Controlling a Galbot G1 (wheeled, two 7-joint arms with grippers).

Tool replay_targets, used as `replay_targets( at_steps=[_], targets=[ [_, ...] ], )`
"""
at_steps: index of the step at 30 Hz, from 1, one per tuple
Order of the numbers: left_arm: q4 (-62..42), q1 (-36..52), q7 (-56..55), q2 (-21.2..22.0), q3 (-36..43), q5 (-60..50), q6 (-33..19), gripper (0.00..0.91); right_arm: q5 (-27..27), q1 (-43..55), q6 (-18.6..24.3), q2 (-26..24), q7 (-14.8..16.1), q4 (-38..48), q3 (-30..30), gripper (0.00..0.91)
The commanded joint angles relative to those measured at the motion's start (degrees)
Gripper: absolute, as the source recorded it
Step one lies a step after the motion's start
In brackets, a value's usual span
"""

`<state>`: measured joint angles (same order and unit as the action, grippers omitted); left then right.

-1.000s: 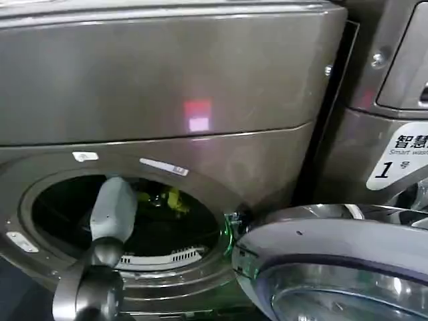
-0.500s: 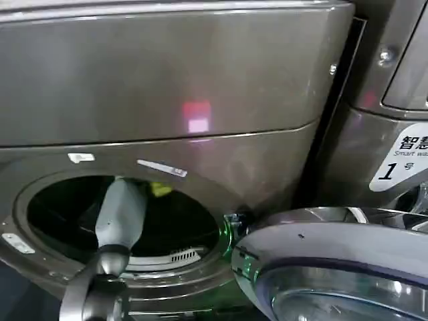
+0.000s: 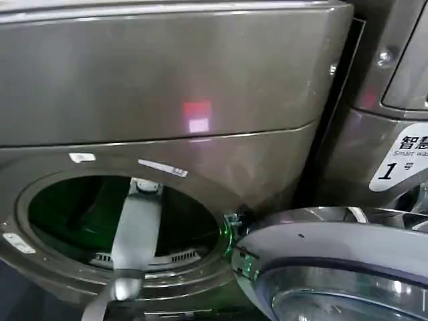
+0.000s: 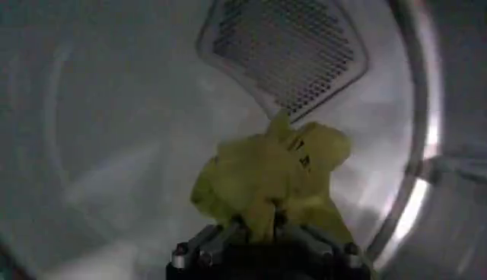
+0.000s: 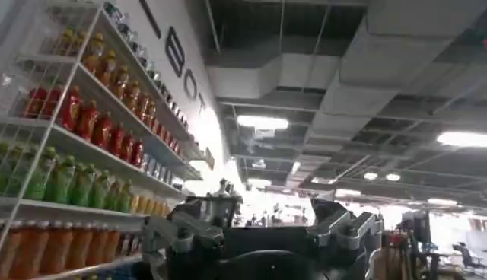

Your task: Grasp the clothes from the dryer.

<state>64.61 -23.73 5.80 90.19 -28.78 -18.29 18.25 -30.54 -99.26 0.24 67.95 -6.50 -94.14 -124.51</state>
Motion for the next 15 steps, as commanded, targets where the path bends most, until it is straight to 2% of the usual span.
replay_targets(
  at_steps=[1,15],
  targets=[
    [1.7,-1.8,-7.5,0.7,-0.3,9.4,2.9,0.0,0.2,0.3,-2.7,0.0,-1.9,0.3,-1.2,0.907],
    [2.4,-2.4,-5.9,0.0,-0.3,8.8,2.5,0.0,0.1,0.2,-3.5,0.2,-2.4,-0.1,-2.0,0.907]
  ],
)
